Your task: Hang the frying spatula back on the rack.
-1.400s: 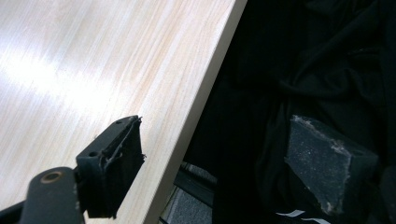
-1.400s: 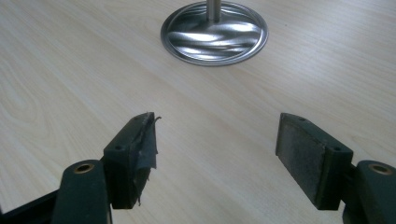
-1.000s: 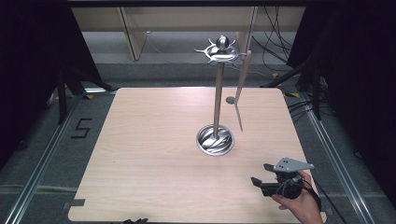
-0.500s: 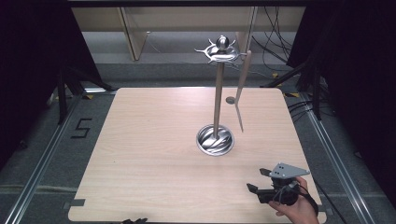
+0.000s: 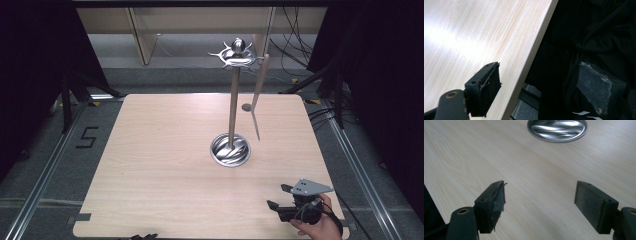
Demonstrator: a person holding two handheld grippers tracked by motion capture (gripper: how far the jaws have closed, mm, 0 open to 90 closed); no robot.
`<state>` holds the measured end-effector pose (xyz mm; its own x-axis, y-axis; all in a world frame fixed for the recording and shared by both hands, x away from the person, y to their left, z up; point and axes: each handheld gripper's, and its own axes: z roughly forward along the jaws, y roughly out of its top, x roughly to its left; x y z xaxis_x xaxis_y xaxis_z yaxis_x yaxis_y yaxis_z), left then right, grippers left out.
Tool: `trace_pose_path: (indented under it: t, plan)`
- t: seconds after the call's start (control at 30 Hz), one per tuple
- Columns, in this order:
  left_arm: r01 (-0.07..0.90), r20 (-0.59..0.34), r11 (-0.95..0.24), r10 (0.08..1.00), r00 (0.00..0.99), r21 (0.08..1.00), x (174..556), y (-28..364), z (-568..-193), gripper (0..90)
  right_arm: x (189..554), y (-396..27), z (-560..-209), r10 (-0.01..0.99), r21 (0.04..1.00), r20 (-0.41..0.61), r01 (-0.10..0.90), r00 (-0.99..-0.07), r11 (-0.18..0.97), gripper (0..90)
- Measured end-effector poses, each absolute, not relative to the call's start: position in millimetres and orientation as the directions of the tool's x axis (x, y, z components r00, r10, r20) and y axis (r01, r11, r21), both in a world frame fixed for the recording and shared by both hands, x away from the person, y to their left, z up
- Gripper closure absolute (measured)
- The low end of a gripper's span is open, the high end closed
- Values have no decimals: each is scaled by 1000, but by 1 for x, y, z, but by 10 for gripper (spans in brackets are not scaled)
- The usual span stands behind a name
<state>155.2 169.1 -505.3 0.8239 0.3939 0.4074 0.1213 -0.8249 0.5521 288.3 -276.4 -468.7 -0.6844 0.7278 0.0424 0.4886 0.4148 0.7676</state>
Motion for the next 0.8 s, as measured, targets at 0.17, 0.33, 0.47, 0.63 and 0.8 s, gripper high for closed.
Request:
trace_pose_path:
  t: [0.17,0.33,0.47,0.63,0.8]
  plan:
    - [121,408,-826,392,825,551,155,169,-505,179,284,-279,-471,747,779,57,498,-662,382,254]
    - [123,406,-825,394,824,552,155,169,-505,179,284,-281,-474,731,781,61,488,-680,389,254]
    - [125,390,-828,384,837,547,156,171,-503,179,280,-281,-474,753,771,68,514,-655,377,254]
    - [124,387,-824,386,837,553,155,171,-503,179,280,-283,-477,743,778,52,493,-668,389,253]
    - [124,391,-826,385,836,549,155,171,-503,179,276,-283,-480,749,770,37,497,-662,401,253]
